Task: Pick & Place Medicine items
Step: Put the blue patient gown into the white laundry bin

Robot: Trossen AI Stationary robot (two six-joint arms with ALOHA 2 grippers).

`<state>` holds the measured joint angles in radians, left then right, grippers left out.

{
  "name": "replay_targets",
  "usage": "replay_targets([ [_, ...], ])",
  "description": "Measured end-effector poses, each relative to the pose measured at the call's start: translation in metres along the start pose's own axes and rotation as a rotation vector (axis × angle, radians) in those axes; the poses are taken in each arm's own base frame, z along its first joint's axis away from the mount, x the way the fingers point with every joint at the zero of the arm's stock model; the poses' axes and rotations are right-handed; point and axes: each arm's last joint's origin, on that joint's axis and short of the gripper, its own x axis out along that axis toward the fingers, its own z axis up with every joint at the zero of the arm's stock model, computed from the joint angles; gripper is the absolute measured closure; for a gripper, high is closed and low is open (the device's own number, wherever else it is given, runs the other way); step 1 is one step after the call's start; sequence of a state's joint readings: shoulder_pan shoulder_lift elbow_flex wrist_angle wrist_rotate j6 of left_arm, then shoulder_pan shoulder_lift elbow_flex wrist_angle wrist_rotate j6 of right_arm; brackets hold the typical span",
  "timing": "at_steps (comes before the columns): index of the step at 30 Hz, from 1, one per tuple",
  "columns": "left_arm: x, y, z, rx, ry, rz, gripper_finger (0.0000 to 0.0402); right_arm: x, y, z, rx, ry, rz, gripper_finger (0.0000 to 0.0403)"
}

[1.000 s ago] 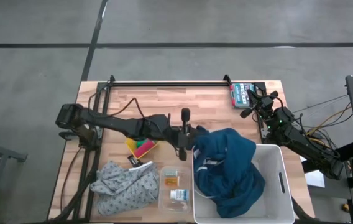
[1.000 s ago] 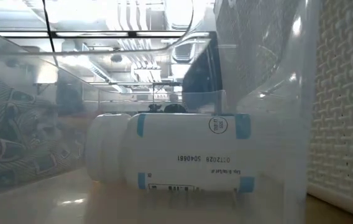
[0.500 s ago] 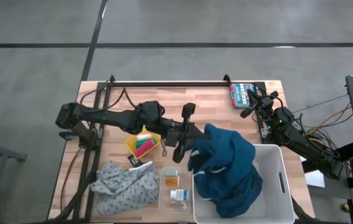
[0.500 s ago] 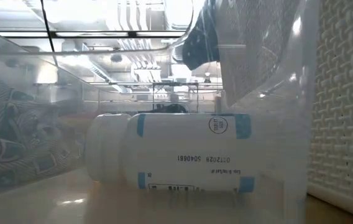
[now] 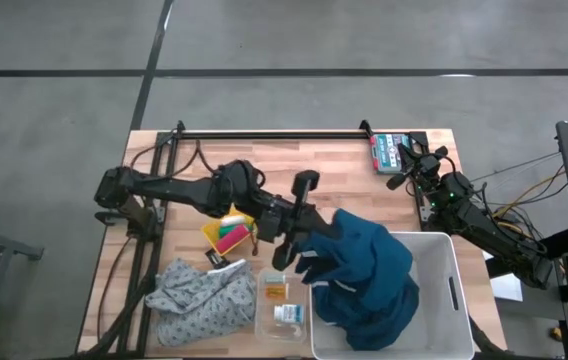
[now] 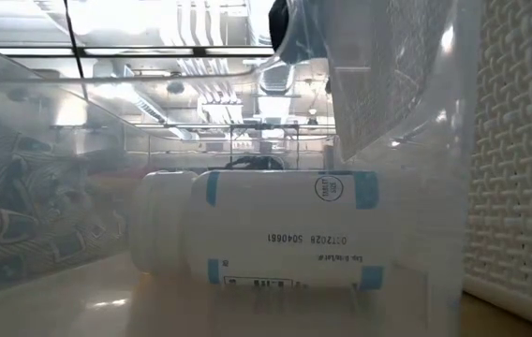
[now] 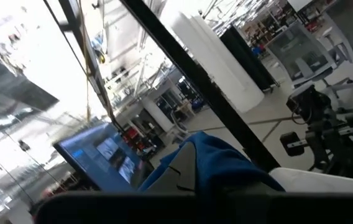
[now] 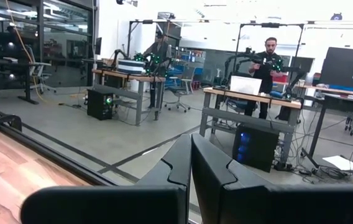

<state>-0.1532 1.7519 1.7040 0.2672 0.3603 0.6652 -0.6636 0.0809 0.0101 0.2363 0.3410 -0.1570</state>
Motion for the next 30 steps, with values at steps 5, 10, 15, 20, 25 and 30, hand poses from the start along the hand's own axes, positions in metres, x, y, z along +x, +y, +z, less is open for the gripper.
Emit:
replay_targets([
  [5, 0.023, -0.005, -0.021, -0.045, 0.022, -0.016, 0.0399, 0.000, 0.000, 0.000, 0.000, 0.001, 0.000, 0.0394],
  [10, 0.052, -0.010, -0.040, -0.060, 0.040, -0.038, 0.0399, 0.000, 0.000, 0.000, 0.000, 0.001, 0.000, 0.0394],
  [15, 0.080, -0.016, -0.055, -0.064, 0.036, -0.047, 0.0399, 0.000, 0.000, 0.000, 0.000, 0.001, 0.000, 0.0394],
  [20, 0.102, -0.026, -0.070, -0.108, 0.012, -0.072, 0.0399, 0.000, 0.000, 0.000, 0.000, 0.001, 0.000, 0.0394],
  [25, 0.112, -0.037, -0.085, -0.131, 0.033, -0.095, 0.0399, 0.000, 0.000, 0.000, 0.000, 0.001, 0.000, 0.0394],
  [30, 0.111, -0.053, -0.106, -0.157, 0.103, -0.142, 0.0398, 0.000, 0.000, 0.000, 0.000, 0.001, 0.000, 0.0394],
])
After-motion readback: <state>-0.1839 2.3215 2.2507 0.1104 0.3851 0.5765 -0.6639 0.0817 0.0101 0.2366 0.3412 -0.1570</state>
